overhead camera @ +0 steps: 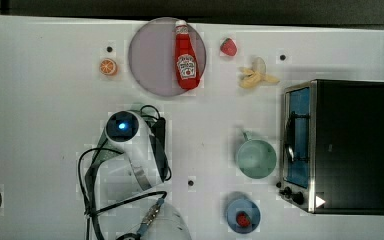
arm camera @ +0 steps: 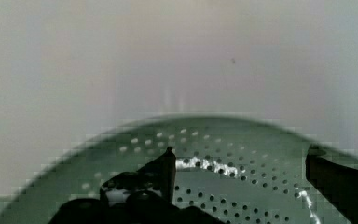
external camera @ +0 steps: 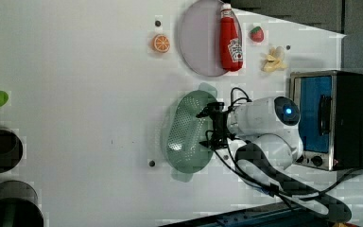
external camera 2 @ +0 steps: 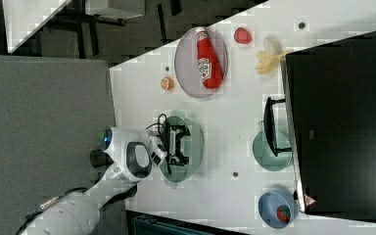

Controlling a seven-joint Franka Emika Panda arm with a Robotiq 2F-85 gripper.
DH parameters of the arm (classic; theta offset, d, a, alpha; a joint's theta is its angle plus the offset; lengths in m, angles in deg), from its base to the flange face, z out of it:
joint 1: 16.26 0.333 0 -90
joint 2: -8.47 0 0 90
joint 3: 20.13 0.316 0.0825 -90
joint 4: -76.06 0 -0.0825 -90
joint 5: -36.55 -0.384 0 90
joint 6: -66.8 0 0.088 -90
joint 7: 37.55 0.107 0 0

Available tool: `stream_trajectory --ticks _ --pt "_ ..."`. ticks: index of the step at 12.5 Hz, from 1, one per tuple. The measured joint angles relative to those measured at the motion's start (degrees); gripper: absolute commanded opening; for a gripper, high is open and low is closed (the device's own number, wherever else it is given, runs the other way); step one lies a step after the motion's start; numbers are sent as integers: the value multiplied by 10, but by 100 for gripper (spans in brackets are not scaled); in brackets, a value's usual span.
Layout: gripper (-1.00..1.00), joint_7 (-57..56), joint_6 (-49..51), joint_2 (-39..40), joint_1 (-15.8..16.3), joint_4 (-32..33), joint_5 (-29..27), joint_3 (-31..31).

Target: Drag strainer left to right.

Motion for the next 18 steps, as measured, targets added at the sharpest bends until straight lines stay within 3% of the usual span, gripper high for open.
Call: stream_trajectory --ticks 5,9,18 --pt "100 -50 -11 -9 -18 8 20 -32" --pt "100 -105 -12 -12 -22 16 6 -68" --pt "100 -180 -42 -17 -36 20 6 -178"
